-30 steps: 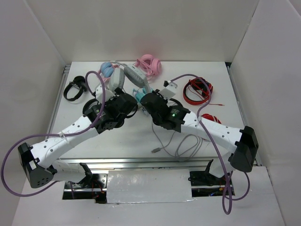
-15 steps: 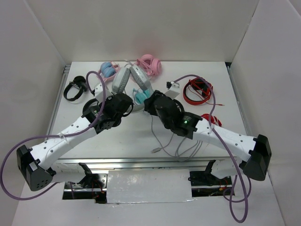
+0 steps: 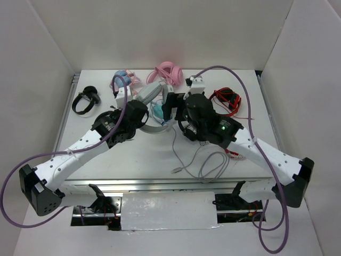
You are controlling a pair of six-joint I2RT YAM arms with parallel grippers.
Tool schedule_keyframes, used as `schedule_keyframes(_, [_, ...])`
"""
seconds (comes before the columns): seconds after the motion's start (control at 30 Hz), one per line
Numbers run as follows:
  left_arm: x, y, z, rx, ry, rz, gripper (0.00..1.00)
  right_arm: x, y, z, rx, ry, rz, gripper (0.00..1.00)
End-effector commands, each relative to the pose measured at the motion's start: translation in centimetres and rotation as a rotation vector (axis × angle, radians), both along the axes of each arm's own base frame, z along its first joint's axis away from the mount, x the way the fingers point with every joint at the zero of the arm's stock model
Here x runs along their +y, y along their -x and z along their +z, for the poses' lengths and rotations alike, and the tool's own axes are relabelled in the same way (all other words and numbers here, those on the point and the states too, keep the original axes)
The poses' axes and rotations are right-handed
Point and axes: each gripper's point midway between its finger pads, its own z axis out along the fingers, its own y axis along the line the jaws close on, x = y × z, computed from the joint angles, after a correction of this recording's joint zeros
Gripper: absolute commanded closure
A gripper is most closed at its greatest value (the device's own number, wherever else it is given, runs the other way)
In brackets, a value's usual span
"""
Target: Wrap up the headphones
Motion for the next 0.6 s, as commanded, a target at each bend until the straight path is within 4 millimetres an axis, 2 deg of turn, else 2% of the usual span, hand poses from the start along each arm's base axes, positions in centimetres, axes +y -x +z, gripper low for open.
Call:
schedule_keyframes(0.0, [-1.1, -1.2, 5.1, -0.159, 0.070, -0.012, 1.00, 0.2, -1.6, -2.3, 0.089, 0.064, -0.026, 0.00])
schedule_keyframes(0.13, [-1.7, -0.8, 5.4, -0.174, 0.085, -0.052, 1.00, 0.8, -3.2, -3.6, 0.109, 0.044, -0.041, 0.00])
schedule_keyframes(0.2, [-2.0, -0.7, 5.4, -0.173, 0.093, -0.065, 1.00, 1.6, -3.6, -4.0, 0.119, 0.027, -0.028, 0.04])
schedule_keyframes(0.23, [-2.1, -0.7, 5.5, -0.175, 0.088, -0.072, 1.00, 1.8, -3.9, -4.0, 0.120, 0.022, -0.034, 0.11])
schedule_keyframes(0.27, [-2.3, -0.7, 5.4, -0.171, 0.089, -0.081, 1.00, 1.7, -4.2, -4.1, 0.123, 0.016, -0.060, 0.31])
schedule_keyframes(0.33, [-2.5, -0.7, 5.3, -0.166, 0.084, -0.094, 1.00, 1.7, -4.7, -4.2, 0.122, -0.007, -0.091, 0.45])
schedule_keyframes(0.47, [-2.8, -0.5, 5.2, -0.158, 0.080, -0.122, 1.00, 1.0, -5.6, -4.4, 0.121, -0.023, -0.150, 0.47])
schedule_keyframes(0.53, [-3.0, -0.4, 5.4, -0.162, 0.082, -0.141, 1.00, 0.7, -5.8, -4.5, 0.120, -0.035, -0.161, 0.52])
schedule_keyframes(0.57, [-3.1, -0.3, 5.6, -0.165, 0.086, -0.148, 1.00, 0.6, -5.8, -4.4, 0.115, -0.039, -0.167, 0.60])
